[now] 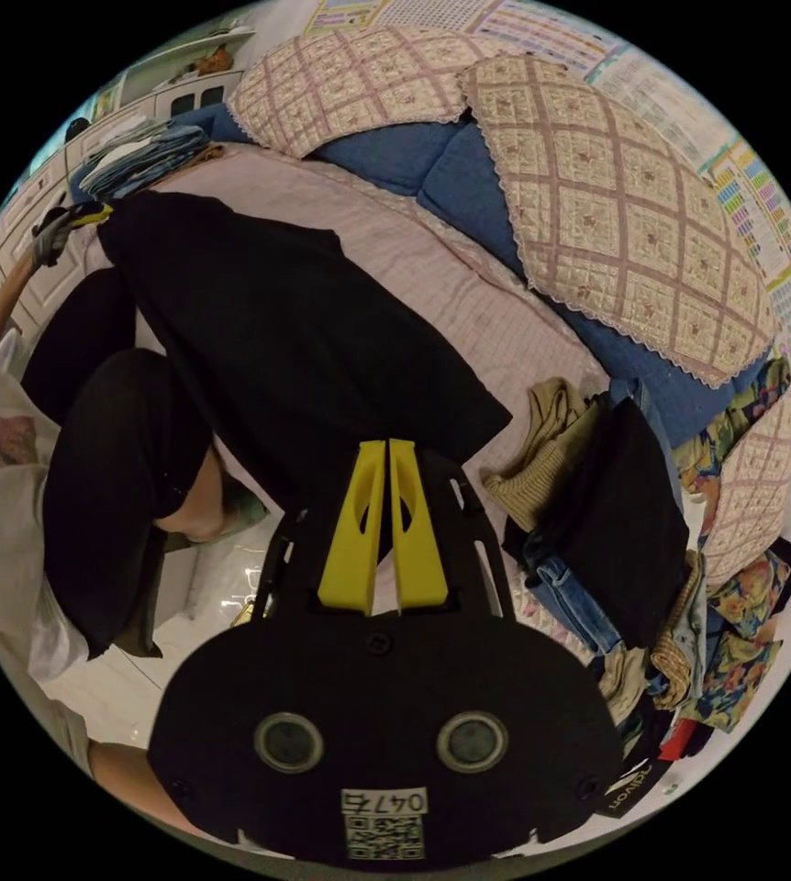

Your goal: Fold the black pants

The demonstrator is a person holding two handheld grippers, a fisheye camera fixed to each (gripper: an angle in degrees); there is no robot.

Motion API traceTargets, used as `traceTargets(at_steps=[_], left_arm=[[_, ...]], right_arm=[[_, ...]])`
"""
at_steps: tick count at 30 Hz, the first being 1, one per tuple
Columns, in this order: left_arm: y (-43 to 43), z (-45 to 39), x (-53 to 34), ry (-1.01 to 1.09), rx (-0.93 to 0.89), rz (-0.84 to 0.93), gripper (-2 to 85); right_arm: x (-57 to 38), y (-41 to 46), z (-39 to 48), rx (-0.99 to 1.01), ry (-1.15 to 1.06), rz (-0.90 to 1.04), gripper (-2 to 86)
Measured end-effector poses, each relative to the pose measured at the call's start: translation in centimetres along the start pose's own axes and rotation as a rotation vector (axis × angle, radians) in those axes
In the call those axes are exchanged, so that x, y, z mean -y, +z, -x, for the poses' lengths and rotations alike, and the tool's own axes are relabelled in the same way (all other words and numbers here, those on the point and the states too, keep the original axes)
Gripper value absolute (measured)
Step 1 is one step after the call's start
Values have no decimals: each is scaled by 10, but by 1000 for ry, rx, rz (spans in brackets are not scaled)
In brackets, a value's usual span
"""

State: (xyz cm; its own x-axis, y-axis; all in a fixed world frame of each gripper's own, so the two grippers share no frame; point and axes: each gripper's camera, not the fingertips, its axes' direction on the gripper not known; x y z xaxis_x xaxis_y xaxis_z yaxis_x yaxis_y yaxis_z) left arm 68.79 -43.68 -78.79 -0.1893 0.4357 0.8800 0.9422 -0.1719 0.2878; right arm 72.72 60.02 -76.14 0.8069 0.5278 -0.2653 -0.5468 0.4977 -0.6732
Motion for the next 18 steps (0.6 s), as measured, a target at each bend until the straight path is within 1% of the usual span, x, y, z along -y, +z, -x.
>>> traceTargets(at_steps=[2,4,6,7,8,9,10,11,12,13,14,15,16,18], left_arm=[[-19,-28,8,66,-9,-43,-5],[-45,-68,17,170,31,-76,-7],[-78,-108,20,267,135,-83,-7],[-85,-110,18,275,158,-80,-5],[-96,-102,15,261,193,-70,-3],[-106,-78,11,195,248,-65,1],[-110,-63,8,150,293,-64,3],[-117,-29,1,73,360,-36,16],[-124,2,-10,12,352,5,28],[-128,15,-17,-5,314,12,34],[-140,32,-35,-9,208,-4,44],[-150,41,-55,4,124,-24,50],[-154,44,-65,11,102,-27,51],[-164,44,-101,48,49,-7,52]], right_arm=[[6,0,8,-8,56,-51,-7],[9,-3,15,-9,98,-114,-6],[12,-1,24,-18,122,-146,-5],[14,4,31,-16,114,-134,-4],[16,13,40,-2,99,-95,-3],[18,19,44,9,91,-71,-2],[21,32,54,34,73,-5,1],[23,48,64,79,54,74,7],[25,55,69,94,57,114,10],[28,69,80,75,82,188,23],[32,75,95,31,79,213,31],[35,76,104,6,73,202,33],[42,71,124,-39,62,148,35],[58,59,159,-39,23,10,34]])
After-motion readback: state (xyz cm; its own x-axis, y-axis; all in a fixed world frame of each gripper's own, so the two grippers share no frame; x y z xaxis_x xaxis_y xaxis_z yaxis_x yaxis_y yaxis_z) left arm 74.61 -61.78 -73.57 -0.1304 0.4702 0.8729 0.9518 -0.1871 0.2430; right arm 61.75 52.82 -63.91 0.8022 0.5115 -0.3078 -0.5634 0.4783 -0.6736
